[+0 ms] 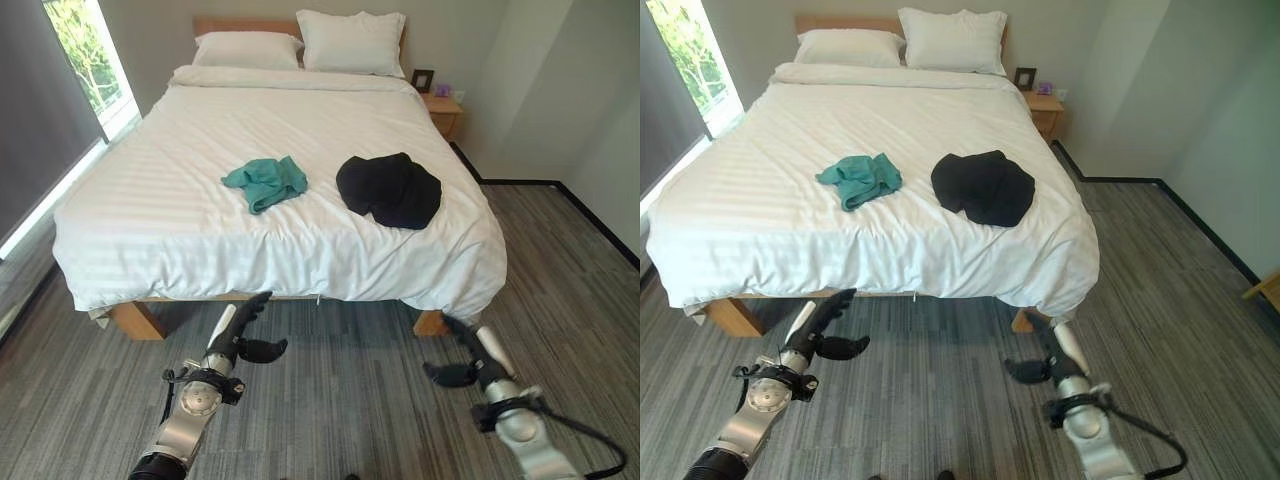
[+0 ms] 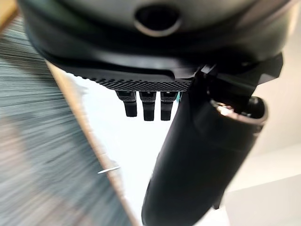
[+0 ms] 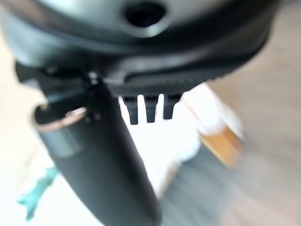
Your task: Pick up bed clothes into laundry basket.
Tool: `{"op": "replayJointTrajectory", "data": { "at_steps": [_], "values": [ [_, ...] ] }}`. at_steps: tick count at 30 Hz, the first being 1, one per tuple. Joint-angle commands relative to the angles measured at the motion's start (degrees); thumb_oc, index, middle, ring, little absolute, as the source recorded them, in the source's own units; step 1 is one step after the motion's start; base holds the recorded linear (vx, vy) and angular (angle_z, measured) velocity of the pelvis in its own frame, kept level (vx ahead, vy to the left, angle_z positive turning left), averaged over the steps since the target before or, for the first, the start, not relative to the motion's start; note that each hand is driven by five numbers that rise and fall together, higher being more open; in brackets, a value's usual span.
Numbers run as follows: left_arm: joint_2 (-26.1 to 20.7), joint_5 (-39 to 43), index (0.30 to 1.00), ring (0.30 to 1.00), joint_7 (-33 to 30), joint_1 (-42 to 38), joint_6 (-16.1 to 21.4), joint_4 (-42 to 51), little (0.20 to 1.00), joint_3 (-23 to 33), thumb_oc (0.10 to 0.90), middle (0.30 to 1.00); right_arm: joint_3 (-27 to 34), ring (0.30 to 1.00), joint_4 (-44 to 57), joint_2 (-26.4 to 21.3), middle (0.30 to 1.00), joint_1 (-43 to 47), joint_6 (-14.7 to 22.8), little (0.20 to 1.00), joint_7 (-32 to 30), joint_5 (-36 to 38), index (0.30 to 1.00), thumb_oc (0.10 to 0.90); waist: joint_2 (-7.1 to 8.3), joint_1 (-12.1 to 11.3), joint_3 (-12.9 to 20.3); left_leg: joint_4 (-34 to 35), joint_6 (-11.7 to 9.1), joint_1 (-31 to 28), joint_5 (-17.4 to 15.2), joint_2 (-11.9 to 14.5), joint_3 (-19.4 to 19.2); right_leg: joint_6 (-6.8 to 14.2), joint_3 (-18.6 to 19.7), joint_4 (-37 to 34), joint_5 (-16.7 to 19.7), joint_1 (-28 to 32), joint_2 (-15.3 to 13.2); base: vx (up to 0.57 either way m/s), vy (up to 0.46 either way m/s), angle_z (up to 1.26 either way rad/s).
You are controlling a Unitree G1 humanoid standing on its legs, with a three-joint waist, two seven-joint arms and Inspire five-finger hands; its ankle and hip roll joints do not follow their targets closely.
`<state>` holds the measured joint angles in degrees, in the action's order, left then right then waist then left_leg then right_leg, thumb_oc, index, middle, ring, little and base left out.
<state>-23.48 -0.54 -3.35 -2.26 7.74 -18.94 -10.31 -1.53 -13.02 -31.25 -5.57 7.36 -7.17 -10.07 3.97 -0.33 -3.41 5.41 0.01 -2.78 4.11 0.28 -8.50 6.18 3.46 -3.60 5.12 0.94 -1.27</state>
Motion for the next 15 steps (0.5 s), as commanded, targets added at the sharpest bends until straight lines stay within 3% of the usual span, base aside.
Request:
{"op": "replayJointTrajectory", "data": {
  "at_steps": [1, 10, 13, 15],
  "values": [
    [-3.6, -0.3, 0.900, 0.900, -2.2, -2.3, 4.4, 2.9, 0.900, 1.3, 0.800, 0.900, 1.5, 0.900, 5.0, -2.1, 0.900, 2.5, 4.4, 0.900, -1.7, -1.8, 0.900, 0.800, -0.65, -0.6, 4.4, -0.4, -3.4, 0.7, -4.6, -0.4, -1.6, 7.8, 3.3, 4.0, -0.5, -3.4, -1.3, 0.00, -0.015, -0.07],
    [-4.0, -0.2, 0.900, 0.900, -1.7, 2.9, 3.5, 5.8, 0.900, 4.5, 0.800, 0.900, 1.8, 0.900, 6.5, -0.3, 0.900, 0.6, 3.4, 0.900, -1.1, -2.1, 0.900, 0.800, -1.00, -1.2, 3.2, -0.4, -2.3, -1.9, -5.9, -0.4, -2.3, 7.4, 4.8, 7.1, -2.1, -4.0, -0.8, 0.04, 0.001, -0.12],
    [-4.6, 0.6, 0.900, 0.900, -2.9, 2.2, 3.1, 5.8, 0.900, 5.3, 0.800, 0.900, 1.8, 0.900, 7.2, -0.5, 0.900, 1.4, 2.6, 0.900, -2.2, -2.4, 0.900, 0.800, -1.52, -0.5, -0.8, -0.4, -0.9, -2.7, -6.2, -0.7, -2.2, 8.0, 4.7, 18.4, 0.3, -9.4, -2.0, -0.06, 0.007, -0.09],
    [-4.6, 0.8, 0.900, 0.900, -3.4, 2.3, 2.9, 6.1, 0.900, 5.9, 0.800, 0.900, 1.5, 0.900, 7.7, -0.3, 0.900, 1.8, 2.4, 0.900, -2.3, -2.4, 0.900, 0.800, -1.82, -0.1, -2.3, -0.4, -0.8, -3.3, -6.2, -0.4, -2.5, 8.2, 4.2, 21.8, 2.1, -11.8, -2.5, -0.03, -0.019, -0.08]
  ]
}}
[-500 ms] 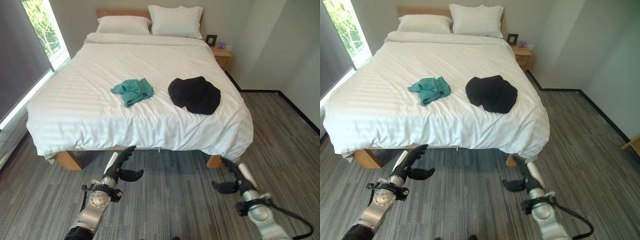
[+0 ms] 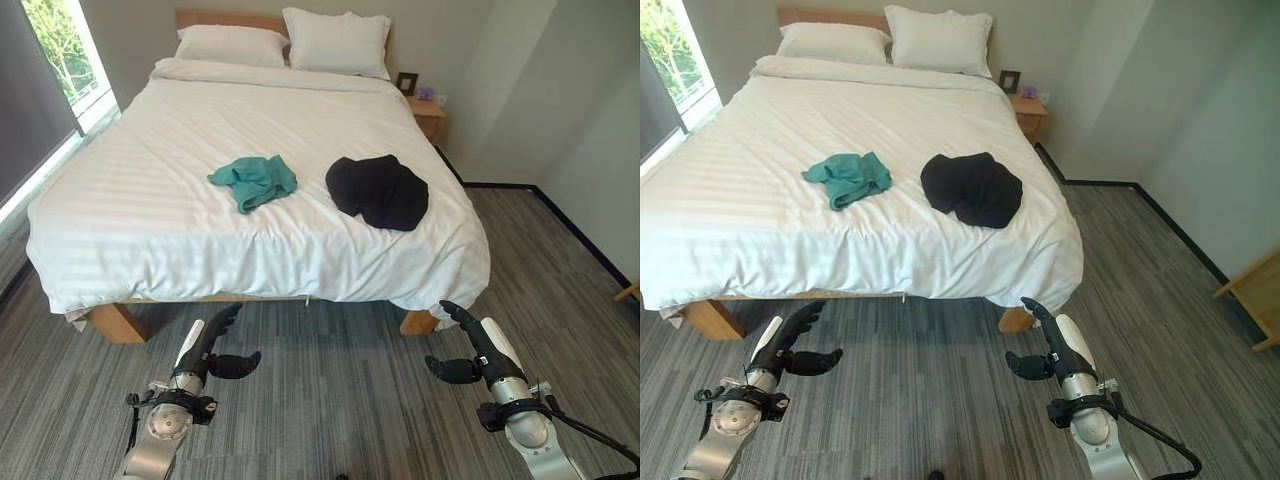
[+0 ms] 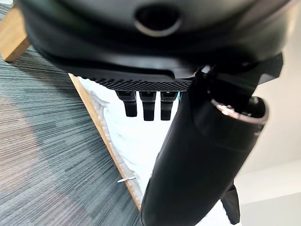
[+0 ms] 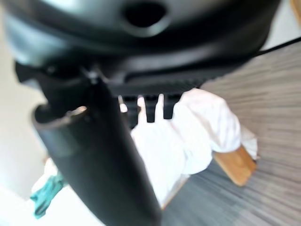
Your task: Pick up bed clothes into laundry basket.
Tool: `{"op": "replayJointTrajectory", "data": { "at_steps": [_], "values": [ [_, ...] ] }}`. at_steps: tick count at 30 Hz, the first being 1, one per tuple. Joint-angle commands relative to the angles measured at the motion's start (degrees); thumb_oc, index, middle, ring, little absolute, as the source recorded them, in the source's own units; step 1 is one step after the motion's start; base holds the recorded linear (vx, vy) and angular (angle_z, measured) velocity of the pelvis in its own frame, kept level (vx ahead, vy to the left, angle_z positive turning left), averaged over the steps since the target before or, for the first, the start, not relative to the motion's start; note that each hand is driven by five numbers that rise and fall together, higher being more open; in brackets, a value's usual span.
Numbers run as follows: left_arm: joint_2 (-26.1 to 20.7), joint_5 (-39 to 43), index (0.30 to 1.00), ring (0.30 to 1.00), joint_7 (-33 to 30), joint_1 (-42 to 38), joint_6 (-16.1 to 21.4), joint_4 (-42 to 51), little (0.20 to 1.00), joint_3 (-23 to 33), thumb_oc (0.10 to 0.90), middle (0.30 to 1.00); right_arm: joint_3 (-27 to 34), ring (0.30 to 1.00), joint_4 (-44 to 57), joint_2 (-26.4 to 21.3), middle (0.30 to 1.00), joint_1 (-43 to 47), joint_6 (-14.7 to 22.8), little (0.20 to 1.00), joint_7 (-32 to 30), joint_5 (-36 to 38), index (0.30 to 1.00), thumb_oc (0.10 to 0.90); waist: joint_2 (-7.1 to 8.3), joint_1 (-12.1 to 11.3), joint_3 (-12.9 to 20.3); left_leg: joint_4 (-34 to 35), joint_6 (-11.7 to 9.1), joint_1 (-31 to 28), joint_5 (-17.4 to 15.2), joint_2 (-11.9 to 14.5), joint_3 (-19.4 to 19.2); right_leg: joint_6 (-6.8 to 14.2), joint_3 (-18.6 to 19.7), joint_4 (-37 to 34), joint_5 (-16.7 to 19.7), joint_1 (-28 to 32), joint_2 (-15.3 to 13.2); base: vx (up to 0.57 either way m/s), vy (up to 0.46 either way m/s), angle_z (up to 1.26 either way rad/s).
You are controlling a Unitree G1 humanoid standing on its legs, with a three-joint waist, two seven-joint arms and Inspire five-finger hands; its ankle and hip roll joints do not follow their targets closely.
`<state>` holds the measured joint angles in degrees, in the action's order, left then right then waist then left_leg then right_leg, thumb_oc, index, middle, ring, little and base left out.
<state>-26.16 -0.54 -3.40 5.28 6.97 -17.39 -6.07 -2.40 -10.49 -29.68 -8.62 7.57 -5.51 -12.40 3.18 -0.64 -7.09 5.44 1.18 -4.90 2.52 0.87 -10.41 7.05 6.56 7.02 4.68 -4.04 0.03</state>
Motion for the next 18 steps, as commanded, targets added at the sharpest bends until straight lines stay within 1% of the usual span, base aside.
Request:
{"op": "replayJointTrajectory", "data": {
  "at_steps": [1, 2, 3, 4, 5, 6, 7, 8, 9, 10, 11, 12, 13, 14, 15, 16, 17, 18],
  "values": [
    [-2.0, 0.8, 0.900, 0.900, -3.4, -5.3, 3.7, 4.5, 0.900, 1.6, 0.800, 0.900, 2.4, 0.900, 5.2, -1.9, 0.900, 4.9, 2.2, 0.900, -3.9, 0.0, 0.900, 0.800, -1.03, 0.2, 1.4, -0.4, -2.0, -1.2, -4.6, -1.0, -0.6, 7.3, 1.1, 11.2, 2.5, -6.8, -3.8, 0.08, -0.026, 0.01],
    [-1.5, 0.8, 0.900, 0.900, -3.8, -5.2, 3.5, 3.8, 0.900, 2.0, 0.800, 0.900, 2.2, 0.900, 5.7, -1.3, 0.900, 5.3, 1.9, 0.900, -4.1, -0.4, 0.900, 0.800, -1.90, 0.6, 0.9, -0.4, -2.5, -1.9, -4.9, -0.2, -0.8, 5.7, -1.7, 13.2, 0.4, -9.1, -4.6, 0.17, -0.039, 0.14],
    [-1.4, 0.8, 0.900, 0.900, -3.9, -5.3, 3.5, 3.5, 0.900, 2.1, 0.800, 0.900, 2.3, 0.900, 5.8, -1.2, 0.900, 5.3, 1.9, 0.900, -4.1, -0.5, 0.900, 0.800, -1.98, 0.8, 1.1, -0.4, -2.7, -2.1, -5.1, -0.1, -0.8, 5.1, -2.5, 11.5, -1.6, -9.6, -4.5, 0.35, -0.124, 0.08],
    [-1.5, 0.6, 0.900, 0.900, -3.9, -5.1, 3.7, 3.6, 0.900, 2.1, 0.800, 0.900, 2.6, 0.900, 6.1, -1.3, 0.900, 5.2, 2.1, 0.900, -3.8, -0.2, 0.900, 0.800, -1.87, 1.3, 1.6, -0.4, -3.2, -2.6, -6.0, -0.5, -0.5, 5.1, -3.7, 6.3, -2.8, -9.8, -3.5, 0.27, -0.109, 0.02],
    [-1.5, 0.6, 0.900, 0.900, -3.9, -5.1, 3.7, 3.6, 0.900, 2.1, 0.800, 0.900, 2.6, 0.900, 6.1, -1.3, 0.900, 5.2, 2.1, 0.900, -3.8, -0.1, 0.900, 0.800, -1.98, 1.4, 1.7, -0.4, -3.3, -2.6, -6.1, -0.4, -0.4, 5.1, -3.8, 5.9, -2.7, -9.6, -3.4, 0.37, -0.183, 0.02],
    [-1.7, 0.3, 0.900, 0.900, -4.0, -5.4, 3.8, 3.6, 0.900, 2.1, 0.800, 0.900, 3.0, 0.900, 6.2, -1.4, 0.900, 4.5, 2.1, 0.900, -3.4, 0.2, 0.900, 0.800, -1.66, 1.9, 1.8, -0.4, -3.8, -3.8, -7.7, -1.0, 0.7, 6.0, -4.1, 0.7, -1.6, -11.4, -1.8, 0.20, -0.096, 0.04],
    [-1.7, 0.3, 0.900, 0.900, -4.0, -5.4, 3.8, 3.6, 0.900, 2.1, 0.800, 0.900, 3.0, 0.900, 6.2, -1.5, 0.900, 4.4, 2.1, 0.900, -3.4, 0.2, 0.900, 0.800, -1.91, 2.1, 1.9, -0.4, -3.8, -3.8, -7.8, -0.7, 0.8, 6.0, -4.4, 0.2, -1.4, -11.1, -1.7, 0.28, -0.165, 0.09],
    [-1.5, 0.0, 0.900, 0.900, -4.2, -5.8, 3.9, 3.3, 0.900, 1.9, 0.800, 0.900, 3.0, 0.900, 6.3, -1.4, 0.900, 3.7, 2.3, 0.900, -3.4, 0.1, 0.900, 0.800, -1.54, 2.4, 1.9, -0.4, -4.1, -4.3, -8.3, -1.0, 1.5, 6.5, -3.9, -1.7, -0.3, -11.8, -0.8, 0.11, -0.063, 0.20],
    [-1.5, 0.0, 0.900, 0.900, -4.2, -5.8, 3.9, 3.2, 0.900, 1.8, 0.800, 0.900, 3.1, 0.900, 6.3, -1.4, 0.900, 3.6, 2.3, 0.900, -3.4, 0.1, 0.900, 0.800, -1.68, 2.4, 1.9, -0.4, -4.1, -4.3, -8.4, -0.9, 1.6, 6.5, -4.0, -2.1, -0.1, -11.6, -0.7, 0.31, -0.334, 0.35],
    [-1.2, 0.0, 0.900, 0.900, -4.3, -6.7, 4.4, 3.1, 0.900, 1.2, 0.800, 0.900, 3.5, 0.900, 7.8, -1.8, 0.900, 2.4, 2.5, 0.900, -3.6, -0.2, 0.900, 0.800, -0.96, 2.9, 2.7, -0.4, -5.7, -5.0, -9.6, -0.3, 2.5, 6.9, -3.6, -5.6, 2.5, -10.1, -1.4, 0.33, -0.374, 0.54],
    [-1.2, -0.3, 0.900, 0.900, -4.2, -6.3, 4.4, 3.4, 0.900, 1.2, 0.800, 0.900, 3.7, 0.900, 8.4, -1.8, 0.900, 2.0, 2.6, 0.900, -3.5, -0.4, 0.900, 0.800, -0.90, 3.0, 3.4, -0.4, -6.3, -5.6, -9.8, 0.6, 2.1, 6.5, -3.6, -5.4, 2.9, -9.2, -1.8, 0.32, -0.378, 0.55],
    [-1.2, -0.3, 0.900, 0.900, -4.2, -6.2, 4.4, 3.4, 0.900, 1.2, 0.800, 0.900, 3.7, 0.900, 8.5, -1.8, 0.900, 1.9, 2.6, 0.900, -3.4, -0.4, 0.900, 0.800, -0.95, 3.0, 3.4, -0.4, -6.4, -5.6, -9.8, 0.7, 2.1, 6.5, -3.6, -5.4, 2.8, -9.2, -1.7, 0.23, -0.232, 0.42],
    [-0.9, -0.1, 0.900, 0.900, -4.5, -5.9, 4.5, 3.4, 0.900, 1.4, 0.800, 0.900, 3.7, 0.900, 8.6, -2.0, 0.900, 1.9, 2.9, 0.900, -3.3, -0.5, 0.900, 0.800, -1.10, 3.3, 3.9, -0.4, -7.3, -6.6, -9.7, 2.3, 1.9, 6.2, -3.2, -4.3, 2.6, -8.9, -1.6, 0.21, -0.180, 0.14],
    [-0.5, 0.0, 0.900, 0.900, -4.3, -5.4, 4.6, 3.5, 0.900, 1.4, 0.800, 0.900, 3.6, 0.900, 8.9, -2.4, 0.900, 1.8, 3.0, 0.900, -3.1, -0.7, 0.900, 0.800, -1.65, 3.3, 4.1, -0.4, -8.0, -7.2, -8.9, 3.8, 1.4, 5.7, -3.6, -3.8, 1.8, -8.5, -1.4, 0.29, -0.280, -0.09],
    [0.0, 0.4, 0.900, 0.900, -4.4, -5.3, 4.7, 3.5, 0.900, 1.1, 0.800, 0.900, 3.5, 0.900, 9.1, -2.9, 0.900, 1.8, 3.3, 0.900, -3.2, -1.1, 0.900, 0.800, -1.78, 3.1, 4.1, -3.2, -8.6, -6.6, -7.8, 5.2, 0.7, 5.0, -3.5, -3.7, 1.4, -7.4, -1.5, 0.16, -0.158, -0.19],
    [0.0, 0.4, 0.900, 0.900, -4.4, -5.3, 4.7, 3.5, 0.900, 1.1, 0.800, 0.900, 3.5, 0.900, 9.1, -2.9, 0.900, 1.8, 3.3, 0.900, -3.2, -1.1, 0.900, 0.800, -1.80, 3.1, 4.1, -3.3, -8.6, -6.6, -7.8, 5.2, 0.7, 5.0, -3.5, -3.7, 1.5, -7.4, -1.5, 0.16, -0.291, -0.16],
    [0.4, 1.3, 0.900, 0.900, -4.3, -5.6, 4.9, 4.1, 0.900, 0.4, 0.800, 0.900, 3.6, 0.900, 9.1, -4.1, 0.900, 2.6, 3.4, 0.900, -3.7, -1.0, 0.900, 0.800, -1.35, 2.4, 3.2, -14.5, -8.8, -1.2, -3.9, 6.7, 1.4, 3.5, -3.6, -4.0, 1.1, -5.0, -2.1, 0.12, -0.269, -0.14],
    [0.6, 1.8, 0.900, 0.900, -4.3, -5.7, 4.8, 4.3, 0.900, 0.0, 0.800, 0.900, 3.9, 0.900, 9.3, -4.7, 0.900, 2.5, 3.2, 0.900, -3.8, -1.0, 0.900, 0.800, -0.68, 2.0, 2.8, -18.4, -8.3, 1.3, -2.2, 7.1, 1.7, 2.8, -3.7, -4.1, 0.8, -4.3, -2.8, 0.15, -0.321, 0.03]
  ]
}}
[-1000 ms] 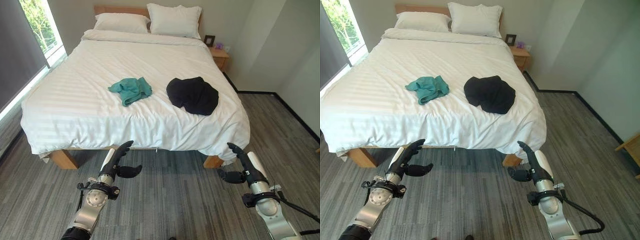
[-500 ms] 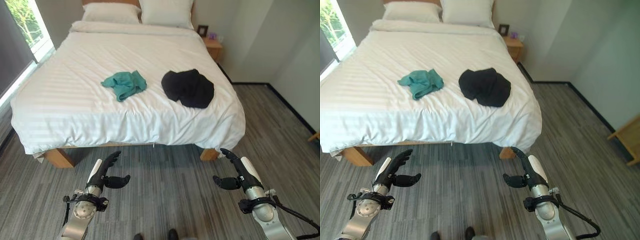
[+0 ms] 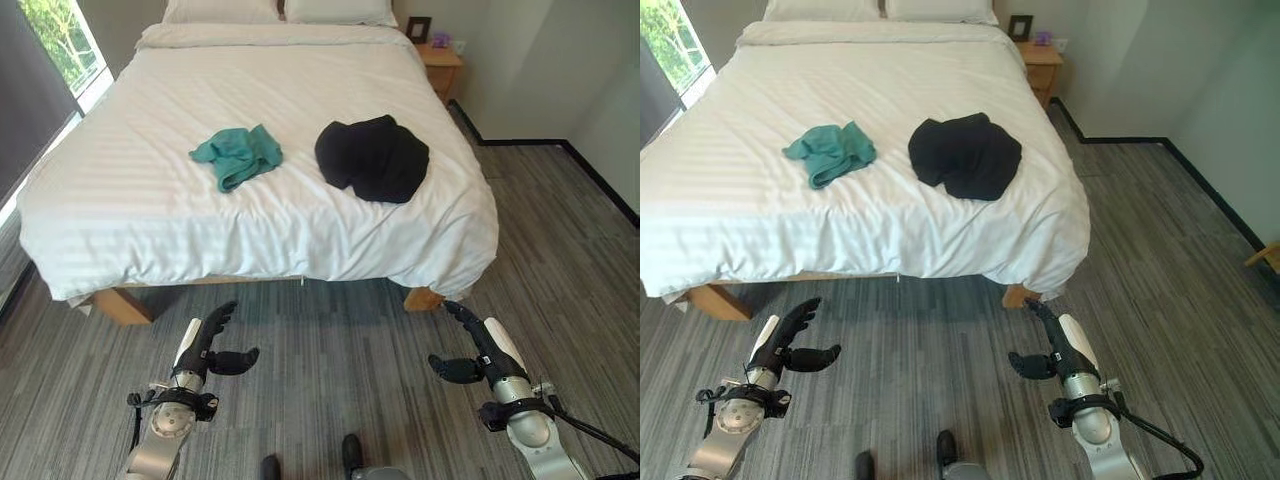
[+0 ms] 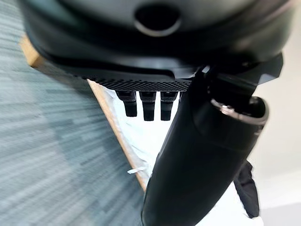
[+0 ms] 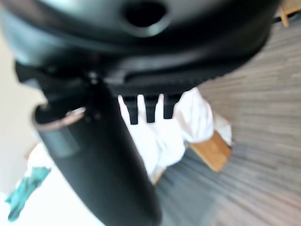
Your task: Pick up bed clothes into laundry basket.
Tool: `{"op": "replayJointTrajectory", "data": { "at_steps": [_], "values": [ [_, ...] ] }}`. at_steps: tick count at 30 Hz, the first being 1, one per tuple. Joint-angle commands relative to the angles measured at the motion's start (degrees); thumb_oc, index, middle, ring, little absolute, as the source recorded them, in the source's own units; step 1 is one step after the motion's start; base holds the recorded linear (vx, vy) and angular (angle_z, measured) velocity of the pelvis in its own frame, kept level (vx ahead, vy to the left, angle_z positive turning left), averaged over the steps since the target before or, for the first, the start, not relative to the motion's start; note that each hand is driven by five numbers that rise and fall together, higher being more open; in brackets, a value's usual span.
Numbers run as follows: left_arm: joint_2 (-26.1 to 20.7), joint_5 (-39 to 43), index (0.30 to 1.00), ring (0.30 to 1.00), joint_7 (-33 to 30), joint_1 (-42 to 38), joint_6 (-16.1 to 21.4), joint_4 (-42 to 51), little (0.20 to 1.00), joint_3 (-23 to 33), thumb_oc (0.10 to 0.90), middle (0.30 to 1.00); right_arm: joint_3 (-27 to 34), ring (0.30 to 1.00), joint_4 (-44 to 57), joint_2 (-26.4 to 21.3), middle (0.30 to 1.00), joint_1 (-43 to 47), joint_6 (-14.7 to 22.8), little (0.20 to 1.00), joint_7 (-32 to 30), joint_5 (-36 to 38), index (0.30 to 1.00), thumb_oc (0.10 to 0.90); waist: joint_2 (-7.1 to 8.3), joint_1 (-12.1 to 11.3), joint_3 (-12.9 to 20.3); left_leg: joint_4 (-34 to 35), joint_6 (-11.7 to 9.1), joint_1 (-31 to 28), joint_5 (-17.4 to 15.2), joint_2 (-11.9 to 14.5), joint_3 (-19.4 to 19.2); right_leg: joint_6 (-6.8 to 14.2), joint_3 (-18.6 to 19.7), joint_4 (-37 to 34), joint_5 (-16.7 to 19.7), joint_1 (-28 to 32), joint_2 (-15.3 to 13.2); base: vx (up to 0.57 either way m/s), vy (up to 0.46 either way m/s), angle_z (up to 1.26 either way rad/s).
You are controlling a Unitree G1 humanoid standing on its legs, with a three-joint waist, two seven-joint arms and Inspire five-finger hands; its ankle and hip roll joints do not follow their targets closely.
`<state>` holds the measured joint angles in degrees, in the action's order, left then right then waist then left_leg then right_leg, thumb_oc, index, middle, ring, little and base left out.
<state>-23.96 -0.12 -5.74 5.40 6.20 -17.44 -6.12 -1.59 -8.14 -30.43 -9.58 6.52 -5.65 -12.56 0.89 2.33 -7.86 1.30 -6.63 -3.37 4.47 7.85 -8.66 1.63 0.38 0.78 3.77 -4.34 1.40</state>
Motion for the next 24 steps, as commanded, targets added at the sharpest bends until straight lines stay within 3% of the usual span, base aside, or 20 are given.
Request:
{"op": "replayJointTrajectory", "data": {
  "at_steps": [1, 4, 7, 8, 11, 14, 20, 21, 24],
  "values": [
    [-1.3, 1.8, 0.900, 0.900, -2.0, -6.0, 5.6, 5.0, 0.900, -0.4, 0.800, 0.900, 3.2, 0.900, 7.0, -4.6, 0.900, 3.6, 4.2, 0.900, -3.7, -0.6, 0.900, 0.800, 2.26, -1.5, 3.2, -17.9, 0.3, 1.9, -3.2, 0.2, 0.1, 7.6, 2.5, 2.4, 1.4, -3.4, -5.0, 0.17, -0.204, 0.12],
    [-0.1, 2.6, 0.900, 0.900, -1.7, -5.6, 5.7, 5.9, 0.900, -1.1, 0.800, 0.900, 3.2, 0.900, 7.2, -6.7, 0.900, 4.4, 3.8, 0.900, -3.5, -0.9, 0.900, 0.800, 2.80, -2.9, 2.8, -21.6, 1.6, 6.7, -5.0, -4.2, 0.0, 6.5, 2.8, 1.8, 0.1, -1.1, -6.5, 0.20, -0.107, -0.15],
    [0.8, 2.2, 0.900, 0.900, -1.0, -5.1, 5.6, 6.1, 0.900, -2.0, 0.800, 0.900, 3.8, 0.900, 7.1, -7.6, 0.900, 3.8, 3.6, 0.900, -3.0, -1.3, 0.900, 0.800, 1.90, -3.4, 3.2, -15.7, 2.2, 7.6, -7.4, -7.2, -2.2, 6.7, 2.3, 0.8, -1.2, 0.9, -7.3, 0.18, 0.004, -0.07],
    [0.9, 2.1, 0.900, 0.900, -0.8, -5.0, 5.6, 5.9, 0.900, -2.1, 0.800, 0.900, 3.9, 0.900, 7.1, -7.7, 0.900, 3.6, 3.6, 0.900, -3.0, -1.4, 0.900, 0.800, 1.28, -3.6, 3.2, -12.9, 2.3, 7.9, -7.3, -8.5, -2.4, 6.7, 2.1, 0.5, -1.4, 1.4, -6.7, 0.24, 0.026, 0.06],
    [1.6, 1.3, 0.900, 0.900, -0.3, -4.6, 5.4, 5.5, 0.900, -2.8, 0.800, 0.900, 3.8, 0.900, 6.5, -7.9, 0.900, 3.0, 3.7, 0.900, -3.0, -2.2, 0.900, 0.800, -1.06, -4.3, 3.7, -2.2, 1.9, 8.1, -2.1, -11.0, -1.1, 6.5, 1.7, 0.2, -3.0, 3.4, -4.7, 0.23, 0.022, 0.14],
    [1.8, 0.9, 0.900, 0.900, 0.0, -4.5, 5.1, 5.1, 0.900, -3.3, 0.800, 0.900, 3.5, 0.900, 5.9, -7.6, 0.900, 3.1, 3.3, 0.900, -3.4, -2.9, 0.900, 0.800, -1.65, -4.9, 3.6, 2.0, 1.1, 11.6, 1.7, -11.2, -1.5, 6.2, 1.7, 0.0, -4.7, 6.0, -4.3, 0.25, 0.008, -0.08],
    [2.5, 1.6, 0.900, 0.900, 0.1, -3.3, 4.7, 4.2, 0.900, -2.7, 0.800, 0.900, 2.8, 0.900, 4.9, -7.4, 0.900, 4.5, 2.3, 0.900, -3.7, -3.8, 0.900, 0.800, -2.01, -6.4, 3.8, 3.7, -0.6, 16.7, 4.0, -9.0, -2.6, 6.7, 5.2, -0.8, -8.4, 10.0, -4.9, 0.30, 0.087, -0.25],
    [2.5, 1.7, 0.900, 0.900, 0.1, -3.0, 4.7, 4.1, 0.900, -2.2, 0.800, 0.900, 2.8, 0.900, 4.8, -7.3, 0.900, 4.7, 2.2, 0.900, -3.8, -4.3, 0.900, 0.800, -2.17, -6.6, 4.0, 3.7, -0.4, 16.6, 3.1, -8.5, -2.8, 7.0, 5.4, -1.0, -8.7, 10.2, -5.0, 0.31, 0.113, -0.56],
    [2.5, 1.9, 0.900, 0.900, 0.0, -2.1, 4.3, 3.8, 0.900, -1.4, 0.800, 0.900, 4.0, 0.900, 4.9, -7.4, 0.900, 5.2, 1.1, 0.900, -5.0, -7.0, 0.900, 0.800, -2.54, -6.7, 4.9, 3.7, -0.9, 14.8, 4.9, -7.2, -3.5, 7.9, 6.2, -2.1, -9.5, 11.0, -5.6, 0.33, 0.132, -0.36]
  ]
}}
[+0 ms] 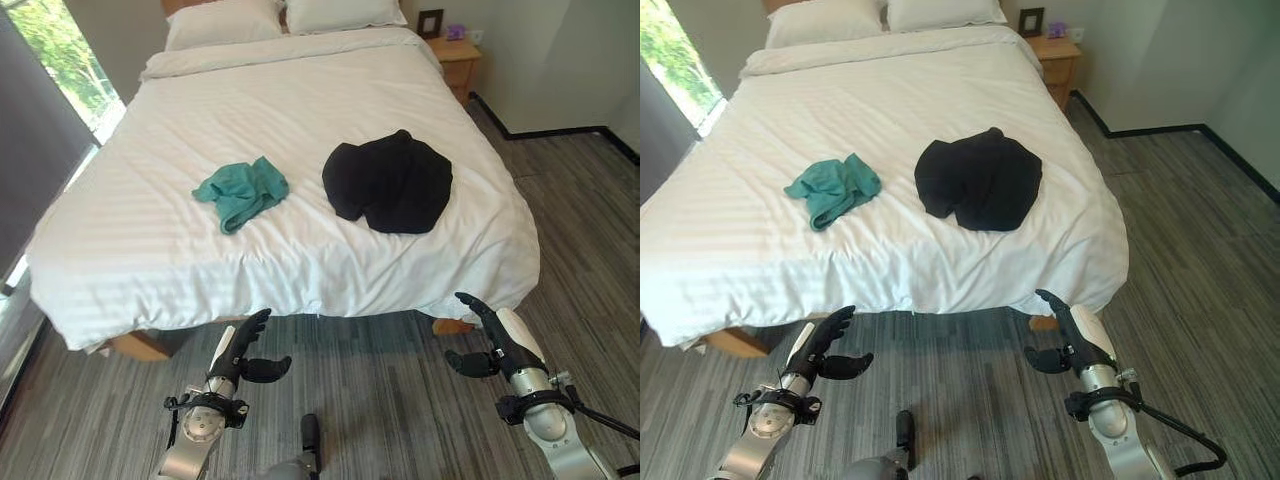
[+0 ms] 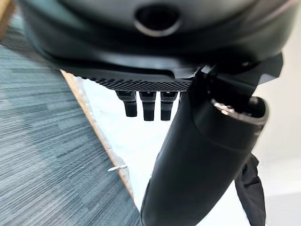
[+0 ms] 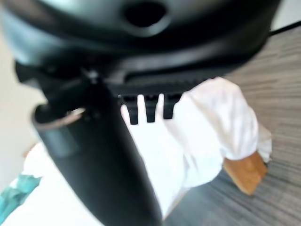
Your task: Pick up bed clothes into laundry basket.
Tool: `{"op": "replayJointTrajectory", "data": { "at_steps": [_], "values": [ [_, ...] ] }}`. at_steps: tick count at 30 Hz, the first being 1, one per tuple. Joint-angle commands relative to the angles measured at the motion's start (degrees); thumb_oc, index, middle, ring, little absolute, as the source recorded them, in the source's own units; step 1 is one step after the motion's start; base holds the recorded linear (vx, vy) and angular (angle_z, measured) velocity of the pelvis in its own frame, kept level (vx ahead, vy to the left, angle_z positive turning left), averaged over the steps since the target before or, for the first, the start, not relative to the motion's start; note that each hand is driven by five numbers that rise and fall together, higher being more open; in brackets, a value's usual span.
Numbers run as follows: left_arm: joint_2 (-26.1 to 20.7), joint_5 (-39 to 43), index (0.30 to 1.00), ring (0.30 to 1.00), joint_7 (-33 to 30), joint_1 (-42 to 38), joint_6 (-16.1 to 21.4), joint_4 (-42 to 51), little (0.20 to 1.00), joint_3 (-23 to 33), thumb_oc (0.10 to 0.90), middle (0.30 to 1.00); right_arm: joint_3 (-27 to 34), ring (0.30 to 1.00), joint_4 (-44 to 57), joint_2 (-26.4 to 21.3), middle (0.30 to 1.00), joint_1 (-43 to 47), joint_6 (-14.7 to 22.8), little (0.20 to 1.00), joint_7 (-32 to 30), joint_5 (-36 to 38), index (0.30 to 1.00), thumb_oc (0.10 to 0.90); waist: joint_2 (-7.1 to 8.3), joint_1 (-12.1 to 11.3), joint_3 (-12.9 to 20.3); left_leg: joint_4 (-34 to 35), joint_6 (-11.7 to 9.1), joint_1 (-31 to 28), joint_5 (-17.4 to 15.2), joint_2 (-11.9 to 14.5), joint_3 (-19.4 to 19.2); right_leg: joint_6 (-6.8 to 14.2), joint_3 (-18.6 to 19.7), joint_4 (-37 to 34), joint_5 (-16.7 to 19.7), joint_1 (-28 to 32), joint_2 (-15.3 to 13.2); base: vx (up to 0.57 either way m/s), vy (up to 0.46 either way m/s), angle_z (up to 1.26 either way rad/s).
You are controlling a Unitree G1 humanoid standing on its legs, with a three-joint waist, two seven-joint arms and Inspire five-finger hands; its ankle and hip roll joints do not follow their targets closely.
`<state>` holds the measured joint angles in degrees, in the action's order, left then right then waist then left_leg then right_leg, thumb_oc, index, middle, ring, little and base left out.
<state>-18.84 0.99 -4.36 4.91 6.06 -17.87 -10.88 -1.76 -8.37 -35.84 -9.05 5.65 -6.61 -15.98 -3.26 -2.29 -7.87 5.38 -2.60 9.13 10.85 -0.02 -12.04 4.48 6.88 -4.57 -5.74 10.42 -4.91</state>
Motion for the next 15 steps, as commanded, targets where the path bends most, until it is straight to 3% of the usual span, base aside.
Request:
{"op": "replayJointTrajectory", "data": {
  "at_steps": [1, 4, 5, 6, 7, 8, 10, 13, 15],
  "values": [
    [-2.5, 0.9, 0.900, 0.900, -1.5, -1.2, 4.4, 4.0, 0.900, 3.8, 0.800, 0.900, 5.0, 0.900, 5.8, -2.4, 0.900, 4.9, 1.6, 0.900, -5.0, -5.1, 0.900, 0.800, 1.80, -2.1, 5.2, -0.4, -4.8, 1.7, -1.7, 0.8, -0.4, 5.4, 0.2, 3.1, -0.1, -3.6, 0.1, 0.33, 0.156, -0.47],
    [-2.7, 0.6, 0.900, 0.900, -1.5, -1.1, 4.0, 3.8, 0.900, 3.6, 0.800, 0.900, 11.2, 0.900, 11.2, -4.4, 0.900, 6.7, -0.3, 0.900, -9.5, -11.1, 0.900, 0.800, 3.21, -2.1, 6.7, -0.4, -3.9, -0.4, -3.5, 0.6, -1.7, 7.7, -0.2, 5.0, 1.0, -4.7, -3.4, 0.43, 0.230, -0.23],
    [-2.8, 0.5, 0.900, 0.900, -2.1, -1.7, 3.8, 3.3, 0.900, 3.1, 0.800, 0.900, 13.8, 0.900, 13.8, -6.3, 0.900, 8.8, -1.6, 0.900, -12.6, -15.3, 0.900, 0.800, 3.77, -1.8, 6.0, -0.4, -3.1, -1.8, -4.4, 0.0, -1.8, 9.2, -0.5, 10.4, 5.6, -7.3, -5.5, 0.20, 0.131, 0.05],
    [-2.7, 0.5, 0.900, 0.900, -2.1, -1.7, 3.8, 3.3, 0.900, 3.1, 0.800, 0.900, 13.8, 0.900, 13.8, -6.3, 0.900, 8.9, -1.6, 0.900, -12.5, -15.4, 0.900, 0.800, 3.78, -1.9, 6.2, -0.4, -3.2, -1.8, -4.8, -0.1, -1.8, 9.1, -0.5, 10.5, 5.4, -7.3, -5.5, 0.16, 0.126, 0.14],
    [-2.9, 0.6, 0.900, 0.900, -2.6, -1.9, 3.4, 3.4, 0.900, 2.9, 0.800, 0.900, 13.8, 0.900, 15.0, -7.2, 0.900, 11.3, -2.5, 0.900, -13.5, -17.3, 0.900, 0.800, 3.90, -1.5, 5.2, -0.4, -2.9, -2.6, -5.3, -0.2, -1.9, 9.6, 0.1, 15.0, 8.7, -9.9, -6.1, 0.08, 0.069, 0.10],
    [-3.2, 0.8, 0.900, 0.900, -2.9, -2.2, 3.2, 3.3, 0.900, 2.9, 0.800, 0.900, 14.1, 0.900, 16.2, -7.9, 0.900, 13.1, -3.1, 0.900, -15.0, -18.9, 0.900, 0.800, 3.64, -1.2, 4.4, -0.4, -2.9, -2.9, -5.4, 0.2, -2.0, 9.4, 0.6, 17.7, 10.5, -11.7, -5.7, 0.19, 0.104, -0.06],
    [-3.5, 0.7, 0.900, 0.900, -3.6, -2.8, 3.0, 2.7, 0.900, 3.1, 0.800, 0.900, 15.2, 0.900, 20.3, -7.8, 0.900, 15.7, -4.0, 0.900, -16.6, -22.0, 0.900, 0.800, 3.25, -0.9, 3.4, -0.4, -3.0, -3.8, -6.4, 2.0, -2.2, 8.4, -0.3, 20.3, 10.3, -15.2, -5.1, 0.17, 0.045, -0.17],
    [-3.5, 0.7, 0.900, 0.900, -4.2, -3.3, 3.2, 2.3, 0.900, 3.1, 0.800, 0.900, 17.2, 0.900, 24.8, -5.6, 0.900, 16.2, -3.3, 0.900, -18.5, -21.6, 0.900, 0.800, 3.41, -0.1, 4.0, -0.4, -3.4, -5.2, -7.8, 2.8, -2.3, 8.3, -2.1, 16.3, 9.0, -17.9, -4.3, 0.18, -0.005, -0.05],
    [-3.7, 0.7, 0.900, 0.900, -4.0, -3.3, 3.4, 2.1, 0.900, 3.0, 0.800, 0.900, 18.1, 0.900, 27.3, -4.9, 0.900, 16.0, -2.4, 0.900, -18.8, -21.0, 0.900, 0.800, 3.81, 0.7, 3.9, -0.4, -3.3, -6.1, -8.9, 2.5, -1.8, 8.4, -2.2, 12.5, 7.7, -19.2, -2.0, 0.17, -0.023, 0.12]
  ]
}}
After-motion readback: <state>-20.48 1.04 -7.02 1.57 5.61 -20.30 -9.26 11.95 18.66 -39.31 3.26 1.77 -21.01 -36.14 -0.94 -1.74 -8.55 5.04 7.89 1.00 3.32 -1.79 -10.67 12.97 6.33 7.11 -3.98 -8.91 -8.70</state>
